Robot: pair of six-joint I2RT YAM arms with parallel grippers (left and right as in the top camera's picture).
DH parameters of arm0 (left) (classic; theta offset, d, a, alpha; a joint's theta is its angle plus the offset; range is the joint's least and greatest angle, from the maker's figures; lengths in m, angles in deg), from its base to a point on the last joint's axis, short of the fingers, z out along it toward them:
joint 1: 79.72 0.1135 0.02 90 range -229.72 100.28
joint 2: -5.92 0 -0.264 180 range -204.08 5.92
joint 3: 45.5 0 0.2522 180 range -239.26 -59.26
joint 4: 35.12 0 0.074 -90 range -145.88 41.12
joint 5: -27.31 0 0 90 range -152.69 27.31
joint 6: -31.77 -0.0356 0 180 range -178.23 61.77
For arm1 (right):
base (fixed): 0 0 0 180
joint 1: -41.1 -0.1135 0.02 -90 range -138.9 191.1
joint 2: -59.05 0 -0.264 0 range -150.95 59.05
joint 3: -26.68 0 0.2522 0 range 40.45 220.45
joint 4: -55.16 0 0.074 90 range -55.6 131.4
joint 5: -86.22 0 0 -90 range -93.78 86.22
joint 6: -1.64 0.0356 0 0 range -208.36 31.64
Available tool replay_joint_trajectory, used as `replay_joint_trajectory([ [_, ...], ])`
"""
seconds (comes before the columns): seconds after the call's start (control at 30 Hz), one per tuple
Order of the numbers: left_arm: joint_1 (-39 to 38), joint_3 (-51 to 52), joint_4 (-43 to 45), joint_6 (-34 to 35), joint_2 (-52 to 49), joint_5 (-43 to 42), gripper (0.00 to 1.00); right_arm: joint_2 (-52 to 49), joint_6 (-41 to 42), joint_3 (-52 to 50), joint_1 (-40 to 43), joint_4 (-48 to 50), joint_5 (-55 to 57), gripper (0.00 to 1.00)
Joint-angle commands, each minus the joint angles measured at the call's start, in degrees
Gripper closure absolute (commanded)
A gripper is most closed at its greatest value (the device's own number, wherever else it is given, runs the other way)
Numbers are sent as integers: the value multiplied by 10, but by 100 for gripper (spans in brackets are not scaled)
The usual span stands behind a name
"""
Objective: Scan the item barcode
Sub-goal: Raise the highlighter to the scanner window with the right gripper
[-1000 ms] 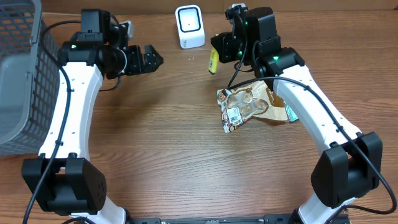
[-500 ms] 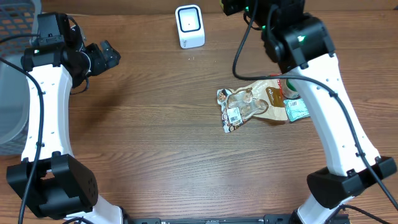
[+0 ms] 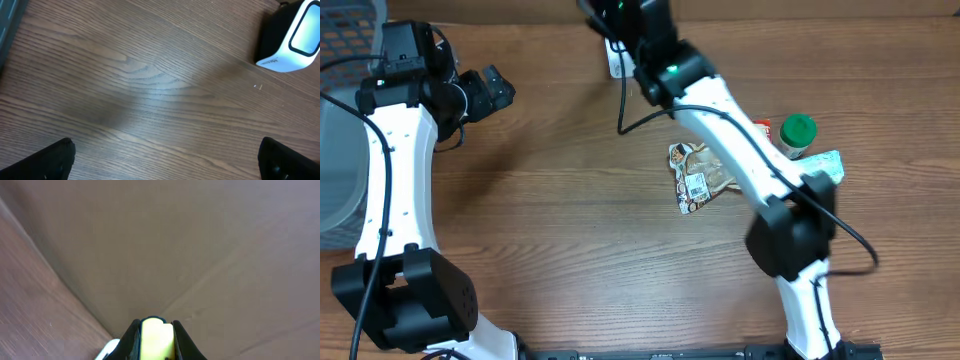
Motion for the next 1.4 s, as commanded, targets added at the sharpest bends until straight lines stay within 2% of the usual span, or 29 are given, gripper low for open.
replay_joint_trajectory([
  [0.0,-2,-1,0,9,6,4,0,-66,-42,7,3,64,42,96],
  [0.2,-2,-1,0,9,6,4,0,-166,-45,7,4,201,71,97],
  [0.27,-2,-1,0,10,6,4,0,-186,-70,7,5,217,84,96],
  [0.47,-2,-1,0,10,6,4,0,-231,-216,7,9,280,108,97],
  [0.63,-2,-1,0,10,6,4,0,-234,-220,7,9,277,108,96],
  [0.83,-2,-1,0,9,6,4,0,-241,-211,7,9,231,119,97],
  [1.07,-2,-1,0,9,6,4,0,-238,-202,9,-3,249,147,97],
  [1.2,-2,-1,0,9,6,4,0,-203,-198,9,-6,274,168,97],
  [1.3,-2,-1,0,10,6,4,0,-158,-178,9,-11,242,168,97],
  [1.37,-2,-1,0,10,6,4,0,-119,-135,9,-14,192,168,97],
])
